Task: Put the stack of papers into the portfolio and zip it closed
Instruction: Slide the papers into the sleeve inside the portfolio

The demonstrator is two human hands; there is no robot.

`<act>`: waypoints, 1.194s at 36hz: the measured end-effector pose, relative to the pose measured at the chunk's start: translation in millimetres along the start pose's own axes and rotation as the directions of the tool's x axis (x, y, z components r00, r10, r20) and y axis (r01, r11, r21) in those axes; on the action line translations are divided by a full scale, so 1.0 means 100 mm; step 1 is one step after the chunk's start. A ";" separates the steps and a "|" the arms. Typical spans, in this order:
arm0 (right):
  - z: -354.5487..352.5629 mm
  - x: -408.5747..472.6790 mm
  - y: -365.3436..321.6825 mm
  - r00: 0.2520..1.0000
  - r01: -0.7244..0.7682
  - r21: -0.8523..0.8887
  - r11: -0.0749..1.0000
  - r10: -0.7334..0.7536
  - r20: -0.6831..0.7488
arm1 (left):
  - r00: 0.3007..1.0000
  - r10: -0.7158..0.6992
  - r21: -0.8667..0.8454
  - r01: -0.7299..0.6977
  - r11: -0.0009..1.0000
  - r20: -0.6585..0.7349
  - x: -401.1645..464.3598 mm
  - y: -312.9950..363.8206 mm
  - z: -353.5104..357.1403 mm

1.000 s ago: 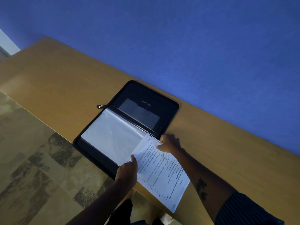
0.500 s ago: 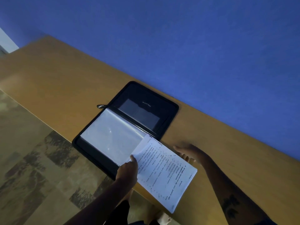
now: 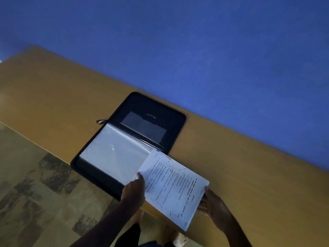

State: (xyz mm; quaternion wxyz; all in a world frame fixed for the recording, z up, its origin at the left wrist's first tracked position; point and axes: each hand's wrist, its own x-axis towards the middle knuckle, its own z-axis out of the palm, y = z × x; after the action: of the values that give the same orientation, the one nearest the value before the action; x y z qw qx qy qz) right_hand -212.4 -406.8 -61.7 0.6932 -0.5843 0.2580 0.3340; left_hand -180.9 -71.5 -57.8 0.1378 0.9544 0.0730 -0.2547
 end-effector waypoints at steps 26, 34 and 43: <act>0.33 0.04 0.20 0.986 0.124 0.138 0.983 -0.107 -0.127 | 0.989 0.124 0.318 -0.092 0.944 -0.083 -0.10 -0.02 -0.13; 0.51 0.18 0.05 0.993 0.118 0.159 0.980 -0.111 -0.049 | 0.987 0.149 0.359 -0.115 0.926 -0.068 -0.16 0.03 -0.23; 0.83 0.34 -0.10 0.996 0.089 0.162 0.983 -0.090 -0.003 | 0.990 0.143 0.433 -0.134 0.891 0.012 -0.25 0.12 -0.39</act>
State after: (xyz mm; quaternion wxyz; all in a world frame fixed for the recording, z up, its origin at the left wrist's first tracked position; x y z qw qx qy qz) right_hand -186.1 -320.5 -65.3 0.7533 -0.5363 0.2564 0.2815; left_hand -181.7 -73.2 -9.5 -0.0604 0.9663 -0.0523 -0.2446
